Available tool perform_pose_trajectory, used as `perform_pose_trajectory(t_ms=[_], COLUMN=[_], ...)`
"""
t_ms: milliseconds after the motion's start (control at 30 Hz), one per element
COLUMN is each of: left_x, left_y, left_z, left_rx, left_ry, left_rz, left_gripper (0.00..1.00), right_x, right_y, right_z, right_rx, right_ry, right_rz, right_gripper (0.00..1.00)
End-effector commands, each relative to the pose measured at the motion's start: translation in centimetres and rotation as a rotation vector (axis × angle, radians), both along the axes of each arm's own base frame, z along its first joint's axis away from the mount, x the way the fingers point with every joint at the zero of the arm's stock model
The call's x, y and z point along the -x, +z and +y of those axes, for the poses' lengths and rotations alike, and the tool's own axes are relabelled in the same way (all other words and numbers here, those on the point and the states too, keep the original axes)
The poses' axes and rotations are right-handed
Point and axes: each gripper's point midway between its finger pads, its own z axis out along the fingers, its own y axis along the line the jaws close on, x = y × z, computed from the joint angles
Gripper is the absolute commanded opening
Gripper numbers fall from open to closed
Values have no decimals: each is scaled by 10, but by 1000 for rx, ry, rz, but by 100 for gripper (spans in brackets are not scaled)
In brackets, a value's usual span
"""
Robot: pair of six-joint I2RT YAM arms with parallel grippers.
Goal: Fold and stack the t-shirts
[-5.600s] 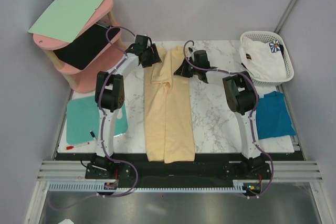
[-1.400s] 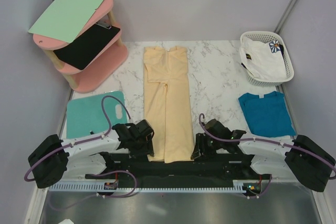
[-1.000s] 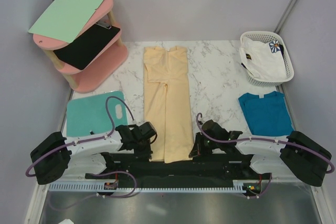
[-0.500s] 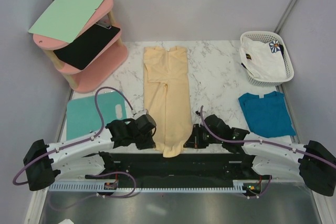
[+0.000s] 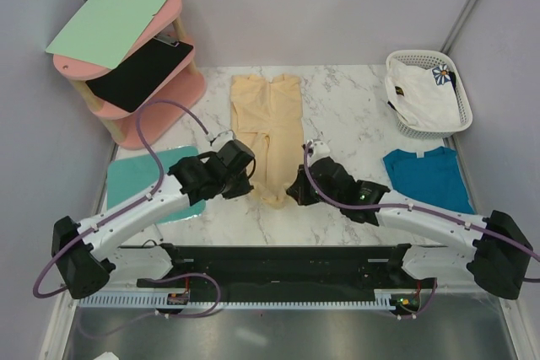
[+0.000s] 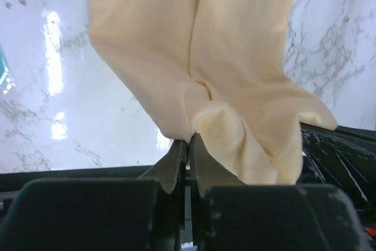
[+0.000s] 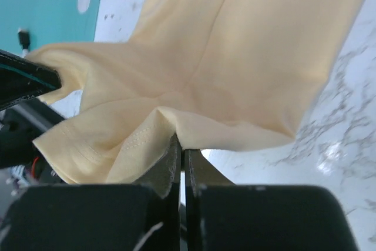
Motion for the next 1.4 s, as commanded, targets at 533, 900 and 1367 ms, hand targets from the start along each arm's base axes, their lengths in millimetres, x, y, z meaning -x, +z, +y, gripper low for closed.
perform_pose_trajectory(t_ms=[533, 900, 1367], left_x=[-135, -201, -181], left_y=[-2, -34, -28], left_z=[23, 14, 36], left_rx=[-121, -110, -133], left_ry=[17, 7, 0], left_rz=[-69, 5, -21], left_gripper=[2, 25, 100], right_x=[-169, -250, -228], right_y=[13, -32, -18], right_z=[-5, 8, -21], right_rx=[154, 147, 158], right_ry=[-173, -217, -251], right_rz=[-168, -83, -113], right_gripper=[2, 22, 98])
